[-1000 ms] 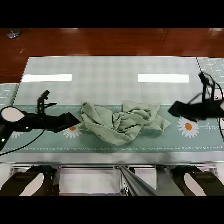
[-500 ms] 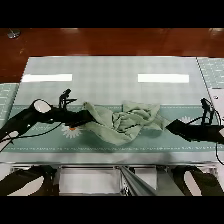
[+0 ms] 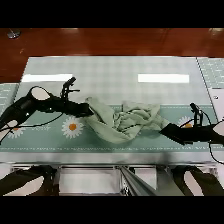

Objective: Fold the shirts.

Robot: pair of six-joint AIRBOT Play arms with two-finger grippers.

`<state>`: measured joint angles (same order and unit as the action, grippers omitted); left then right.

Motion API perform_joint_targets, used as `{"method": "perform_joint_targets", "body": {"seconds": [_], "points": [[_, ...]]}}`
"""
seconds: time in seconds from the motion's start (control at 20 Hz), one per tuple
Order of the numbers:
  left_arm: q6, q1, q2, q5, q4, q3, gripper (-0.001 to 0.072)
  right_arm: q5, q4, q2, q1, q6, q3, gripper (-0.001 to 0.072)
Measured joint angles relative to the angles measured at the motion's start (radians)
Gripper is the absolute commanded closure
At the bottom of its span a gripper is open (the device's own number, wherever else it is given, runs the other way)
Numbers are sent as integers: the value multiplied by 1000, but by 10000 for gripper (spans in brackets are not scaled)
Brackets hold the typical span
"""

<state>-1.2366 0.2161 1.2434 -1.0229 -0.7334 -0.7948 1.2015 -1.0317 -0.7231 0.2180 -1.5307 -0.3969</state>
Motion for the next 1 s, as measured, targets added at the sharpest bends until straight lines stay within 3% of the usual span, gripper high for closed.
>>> {"method": "perform_joint_targets", "body": {"seconds": [0.5, 0.6, 0.65, 0.85, 1.0], "points": [[23, -32, 1, -46, 1, -47, 685, -208, 216, -315, -2, 129, -42, 133], [25, -33, 1, -48, 1, -47, 685, -230, 248, -367, -26, 149, -67, 388], [25, -33, 1, -48, 1, -48, 685, -235, 257, -394, -53, 155, -77, 677], [25, -39, 0, -56, 1, -51, 685, -232, 252, -451, -170, 164, -138, 678], [23, -76, -24, -81, 0, -96, 685, -184, 141, -443, -208, 104, -299, 678]]}}
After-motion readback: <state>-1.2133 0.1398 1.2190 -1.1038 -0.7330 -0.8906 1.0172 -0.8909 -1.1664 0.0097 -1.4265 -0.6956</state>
